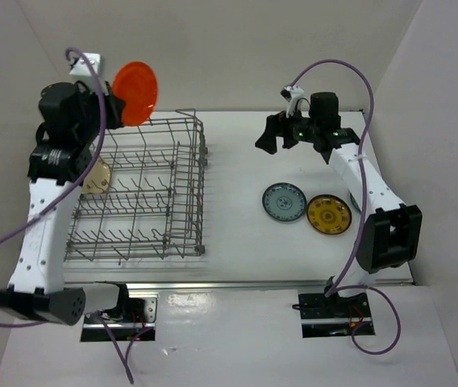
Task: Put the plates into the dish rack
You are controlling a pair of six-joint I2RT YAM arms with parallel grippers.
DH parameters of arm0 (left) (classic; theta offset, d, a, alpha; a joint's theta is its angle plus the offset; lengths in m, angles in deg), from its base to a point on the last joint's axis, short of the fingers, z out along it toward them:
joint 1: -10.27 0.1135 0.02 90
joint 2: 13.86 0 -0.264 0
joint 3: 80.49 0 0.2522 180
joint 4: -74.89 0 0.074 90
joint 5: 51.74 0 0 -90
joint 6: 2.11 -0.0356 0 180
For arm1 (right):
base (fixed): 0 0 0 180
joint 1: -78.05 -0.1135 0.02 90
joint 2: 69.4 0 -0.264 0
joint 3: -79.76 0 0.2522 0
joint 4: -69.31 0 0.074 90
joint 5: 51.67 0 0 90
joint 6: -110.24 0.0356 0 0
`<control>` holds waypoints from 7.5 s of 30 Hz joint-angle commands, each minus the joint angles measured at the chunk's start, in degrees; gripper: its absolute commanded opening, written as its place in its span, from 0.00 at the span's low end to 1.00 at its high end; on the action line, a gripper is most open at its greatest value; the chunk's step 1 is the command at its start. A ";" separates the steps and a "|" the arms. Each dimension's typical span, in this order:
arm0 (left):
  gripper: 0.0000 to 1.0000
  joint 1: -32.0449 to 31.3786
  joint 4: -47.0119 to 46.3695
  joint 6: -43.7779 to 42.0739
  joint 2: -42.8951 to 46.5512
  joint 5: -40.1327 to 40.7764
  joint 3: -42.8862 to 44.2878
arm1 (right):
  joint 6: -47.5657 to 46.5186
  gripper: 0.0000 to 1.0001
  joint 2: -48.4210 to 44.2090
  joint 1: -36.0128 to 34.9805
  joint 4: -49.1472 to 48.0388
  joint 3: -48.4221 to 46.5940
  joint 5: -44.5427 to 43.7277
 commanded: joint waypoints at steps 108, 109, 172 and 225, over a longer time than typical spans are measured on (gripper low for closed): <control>1.00 13.78 1.27 -2.50 -2.25 -1.62 -1.71 | -18.19 0.75 30.74 14.50 16.14 9.97 6.80; 1.00 13.78 1.27 -2.50 -1.56 -1.62 -1.71 | -17.66 0.66 31.79 12.66 16.14 9.98 4.53; 0.00 -13.47 -11.21 9.81 -24.50 -30.37 10.07 | 3.97 0.64 -3.17 0.07 6.66 -10.95 -8.93; 0.00 17.64 -1.99 5.50 3.11 11.31 -23.68 | 32.62 0.18 7.10 15.63 2.78 32.74 -34.88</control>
